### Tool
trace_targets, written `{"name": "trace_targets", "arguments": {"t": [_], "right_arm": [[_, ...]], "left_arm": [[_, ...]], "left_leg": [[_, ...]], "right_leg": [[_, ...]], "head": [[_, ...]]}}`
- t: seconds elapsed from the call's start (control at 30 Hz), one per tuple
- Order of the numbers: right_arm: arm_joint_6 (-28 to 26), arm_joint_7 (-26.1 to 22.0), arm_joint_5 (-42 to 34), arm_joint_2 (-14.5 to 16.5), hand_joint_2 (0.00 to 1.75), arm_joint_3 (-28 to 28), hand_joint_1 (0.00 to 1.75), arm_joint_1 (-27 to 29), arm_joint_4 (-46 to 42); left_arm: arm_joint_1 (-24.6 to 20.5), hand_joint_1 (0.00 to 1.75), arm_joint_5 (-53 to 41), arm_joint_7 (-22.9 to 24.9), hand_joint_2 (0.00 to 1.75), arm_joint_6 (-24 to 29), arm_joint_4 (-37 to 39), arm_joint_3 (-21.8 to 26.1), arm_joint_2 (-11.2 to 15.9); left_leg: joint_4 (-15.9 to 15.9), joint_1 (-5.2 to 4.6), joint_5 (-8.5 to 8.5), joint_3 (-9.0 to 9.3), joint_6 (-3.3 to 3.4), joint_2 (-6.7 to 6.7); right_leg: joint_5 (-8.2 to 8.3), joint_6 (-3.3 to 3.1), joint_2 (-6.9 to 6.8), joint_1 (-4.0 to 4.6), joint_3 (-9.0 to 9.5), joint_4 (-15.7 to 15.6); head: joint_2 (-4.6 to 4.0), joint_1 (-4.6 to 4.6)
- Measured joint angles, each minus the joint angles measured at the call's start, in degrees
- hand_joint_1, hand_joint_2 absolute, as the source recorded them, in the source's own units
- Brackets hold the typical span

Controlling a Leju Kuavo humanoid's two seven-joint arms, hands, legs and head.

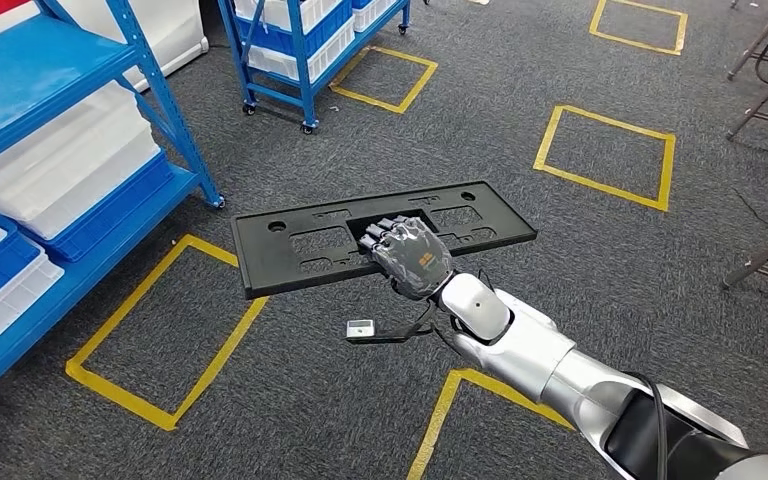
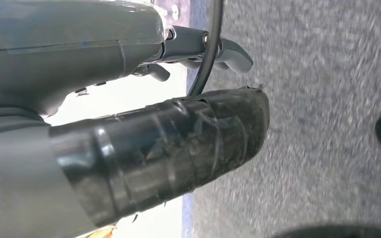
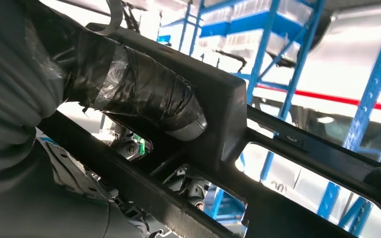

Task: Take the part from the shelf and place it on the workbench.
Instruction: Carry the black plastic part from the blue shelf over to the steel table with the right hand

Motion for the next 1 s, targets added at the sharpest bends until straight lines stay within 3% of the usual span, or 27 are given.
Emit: {"name": "trace_targets", "arguments": {"t": [0.03,0.07,0.17,0.23,0.3,0.37,0.43,0.5,0.53,0.57,0.63,0.7,0.77,0.83,0.87,0.9,0.97,1.0], "right_arm": [[0.1,0.0,0.0,0.0,1.75,0.0,1.75,0.2,0.0],[0.2,0.0,0.0,-0.1,1.75,0.0,1.75,0.3,0.0],[0.3,-0.1,0.0,-0.1,1.75,0.0,1.75,0.4,0.0],[0.4,-0.1,0.0,-0.1,1.75,0.0,1.75,0.4,0.0],[0.4,-0.1,-0.1,-0.1,1.75,0.0,1.75,0.4,0.0],[0.4,-0.1,-0.2,-0.2,1.75,0.0,1.75,0.3,-0.1],[0.4,-0.1,-0.2,-0.2,1.75,0.0,1.75,0.2,-0.1],[0.4,-0.1,-0.2,-0.2,1.75,0.0,1.75,0.2,-0.2],[0.5,-0.1,-0.2,-0.2,1.75,0.0,1.75,0.2,-0.2],[0.5,-0.1,-0.2,-0.2,1.75,0.0,1.75,0.2,-0.2],[0.5,-0.2,-0.2,-0.2,1.75,0.0,1.75,0.2,-0.2],[0.5,-0.2,-0.1,-0.2,1.75,0.0,1.75,0.1,-0.2],[0.5,-0.2,-0.1,-0.2,1.75,0.0,1.75,0.1,-0.1],[0.5,-0.2,-0.1,-0.3,1.75,0.0,1.75,0.2,-0.1],[0.5,-0.2,-0.1,-0.4,1.75,0.0,1.75,0.2,-0.2],[0.5,-0.2,-0.1,-0.5,1.75,0.0,1.75,0.1,-0.2],[0.5,-0.2,-0.1,-0.5,1.75,0.0,1.75,-0.2,-0.2],[0.5,-0.2,-0.1,-0.5,1.75,0.0,1.75,-0.2,-0.1]], "left_arm": [[0.0,0.00,0.0,0.0,0.00,0.0,0.0,0.0,0.0],[0.0,0.00,-0.1,0.0,0.00,-0.1,0.0,0.0,0.0],[-0.1,0.00,-0.1,0.0,0.00,-0.1,0.0,0.0,0.3],[-0.2,0.00,-0.3,0.1,0.00,0.0,0.0,0.0,0.5],[-0.2,0.00,-0.6,0.3,0.00,0.2,0.0,0.0,0.4],[-0.2,0.00,-0.6,0.6,0.00,0.3,0.0,0.0,0.2],[-0.1,0.00,-0.7,0.7,0.00,0.3,0.0,0.0,0.1],[-0.1,0.00,-0.7,0.7,0.00,0.3,0.0,0.0,0.1],[-0.1,0.00,-0.6,0.8,0.00,0.4,0.0,0.0,0.1],[-0.1,0.00,-0.6,0.8,0.00,0.4,0.0,0.0,0.1],[-0.1,0.00,-0.6,0.9,0.00,0.5,0.0,0.0,0.1],[-0.1,0.00,-0.6,0.9,0.00,0.5,0.0,0.0,0.3],[-0.2,0.00,-0.6,0.9,0.00,0.5,0.0,0.0,0.4],[-0.3,0.00,-0.6,0.9,0.00,0.5,0.0,0.0,0.4],[-0.3,0.00,-0.6,0.9,0.00,0.6,0.0,0.0,0.3],[-0.3,0.00,-0.6,0.9,0.00,0.6,0.0,0.0,0.3],[-0.2,0.00,-0.6,0.9,0.00,0.6,0.0,0.0,0.2],[-0.2,0.00,-0.6,0.9,0.00,0.6,0.0,0.0,0.2]], "left_leg": [[0.2,0.07,-0.13,-0.04,-0.17,0.34],[0.5,0.22,-0.35,-0.09,-0.48,0.72],[2.5,0.72,-1.63,-0.44,-2.09,1.80],[3.8,0.59,-2.32,-0.83,-3.07,2.31],[4.1,0.71,-2.39,-0.90,-3.66,3.06],[5.0,1.15,-3.59,-1.22,-4.00,2.31],[10.0,1.17,-7.41,-3.31,-3.72,-0.09],[17.8,0.64,-11.37,-6.70,-2.91,-1.48],[20.4,0.26,-12.09,-7.83,-2.37,-1.71],[20.9,-0.20,-11.65,-8.00,-1.68,-1.90],[15.6,-1.41,-7.82,-5.32,0.04,-3.02],[8.5,-2.23,-4.37,-1.93,1.74,-5.87],[5.7,-2.52,-3.48,-0.71,2.50,-7.33],[3.7,-2.53,-2.91,0.30,2.61,-6.11],[2.1,-2.38,-2.47,1.12,2.52,-5.32],[0.4,-2.23,-2.01,1.96,2.38,-4.46],[-1.1,-2.09,-1.52,2.73,1.95,-2.78],[-1.1,-2.08,-1.58,2.70,1.79,-2.00]], "right_leg": [[-0.28,0.33,-0.05,-0.33,-0.99,1.9],[0.61,0.72,-0.20,-0.70,-0.91,1.6],[5.51,2.13,-2.48,-1.52,3.52,-7.6],[6.20,1.43,-3.43,-1.38,4.44,-10.1],[6.28,-0.24,-2.37,-1.00,3.76,-9.5],[6.64,-1.33,-1.29,-0.74,3.42,-9.6],[7.09,-2.19,-0.24,-0.43,3.23,-10.0],[7.42,-2.72,0.96,0.23,2.87,-10.1],[7.54,-2.91,1.64,0.61,2.72,-10.1],[7.62,-3.05,2.41,0.96,2.66,-10.1],[7.70,-3.19,3.97,1.44,2.86,-10.1],[7.80,-3.13,5.26,1.43,3.01,-10.2],[8.17,-2.65,6.56,0.86,2.77,-10.5],[8.80,-1.97,7.86,0.57,2.73,-11.4],[8.77,-1.77,7.19,0.71,2.75,-11.6],[8.11,-1.57,5.64,0.91,2.42,-10.9],[5.14,-1.07,1.68,0.90,0.24,-6.1],[3.54,-0.67,0.67,0.64,-1.36,-2.6]], "head": [[0.00,0.00],[0.00,-0.01],[0.00,0.01],[0.00,-0.03],[0.00,-0.09],[0.00,-0.11],[0.00,-0.13],[0.00,-0.12],[0.00,-0.12],[0.00,-0.11],[0.00,-0.11],[0.00,-0.06],[0.00,-0.04],[0.01,-0.07],[0.01,-0.05],[0.01,-0.04],[0.00,-0.02],[0.00,-0.03]]}}
